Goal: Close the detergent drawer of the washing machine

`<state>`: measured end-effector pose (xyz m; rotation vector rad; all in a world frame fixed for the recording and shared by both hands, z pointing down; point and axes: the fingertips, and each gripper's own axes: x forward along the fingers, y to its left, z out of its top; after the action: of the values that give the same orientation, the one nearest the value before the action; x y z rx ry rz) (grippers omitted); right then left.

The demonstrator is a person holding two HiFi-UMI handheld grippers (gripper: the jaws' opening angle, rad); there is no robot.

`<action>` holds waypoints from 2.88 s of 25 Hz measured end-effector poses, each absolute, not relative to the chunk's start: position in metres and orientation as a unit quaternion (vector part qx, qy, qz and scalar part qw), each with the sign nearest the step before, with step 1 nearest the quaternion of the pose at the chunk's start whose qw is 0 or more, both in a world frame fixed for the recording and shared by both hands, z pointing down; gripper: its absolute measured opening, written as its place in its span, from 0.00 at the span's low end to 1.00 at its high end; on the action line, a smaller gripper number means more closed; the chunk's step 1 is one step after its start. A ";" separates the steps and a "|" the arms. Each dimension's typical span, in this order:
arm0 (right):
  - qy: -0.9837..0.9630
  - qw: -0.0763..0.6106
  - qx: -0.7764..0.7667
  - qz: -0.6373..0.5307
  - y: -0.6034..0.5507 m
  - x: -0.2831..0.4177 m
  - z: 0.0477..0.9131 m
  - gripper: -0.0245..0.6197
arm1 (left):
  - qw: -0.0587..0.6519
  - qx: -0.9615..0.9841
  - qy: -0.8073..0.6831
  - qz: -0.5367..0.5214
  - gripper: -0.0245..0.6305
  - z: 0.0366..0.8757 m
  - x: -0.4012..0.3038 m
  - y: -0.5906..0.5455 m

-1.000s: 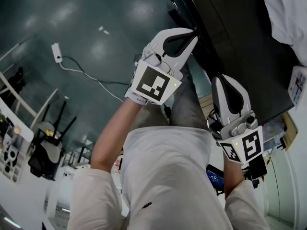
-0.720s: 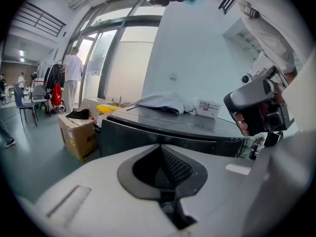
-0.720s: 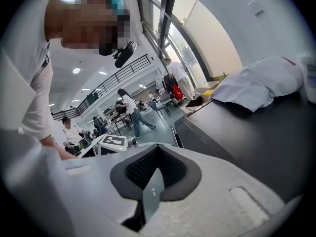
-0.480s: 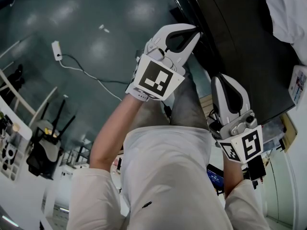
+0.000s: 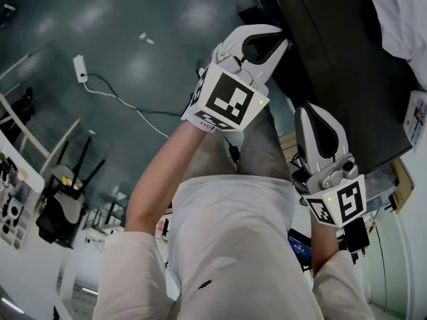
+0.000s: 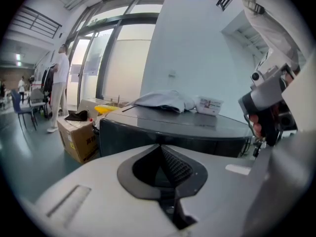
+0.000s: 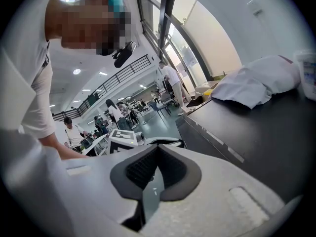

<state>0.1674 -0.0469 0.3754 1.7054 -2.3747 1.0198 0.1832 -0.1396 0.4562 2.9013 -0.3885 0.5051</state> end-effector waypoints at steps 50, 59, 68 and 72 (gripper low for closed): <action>-0.793 0.037 0.588 0.155 -0.024 0.125 0.227 0.04 | 0.163 0.944 -0.275 0.087 0.06 0.295 0.006 -0.090; -0.797 0.058 0.590 0.111 -0.020 0.125 0.204 0.04 | 0.163 0.934 -0.314 0.045 0.06 0.233 -0.028 -0.080; -0.792 0.063 0.601 0.082 -0.017 0.127 0.187 0.04 | 0.140 0.924 -0.354 0.028 0.06 0.195 -0.063 -0.082; -0.788 0.066 0.608 0.071 -0.014 0.130 0.179 0.04 | 0.125 0.923 -0.362 0.034 0.06 0.185 -0.074 -0.079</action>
<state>0.1301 -0.0135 0.1788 1.8334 -2.3769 0.2139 -0.0743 -0.0789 0.1854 2.6897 -1.0535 0.0991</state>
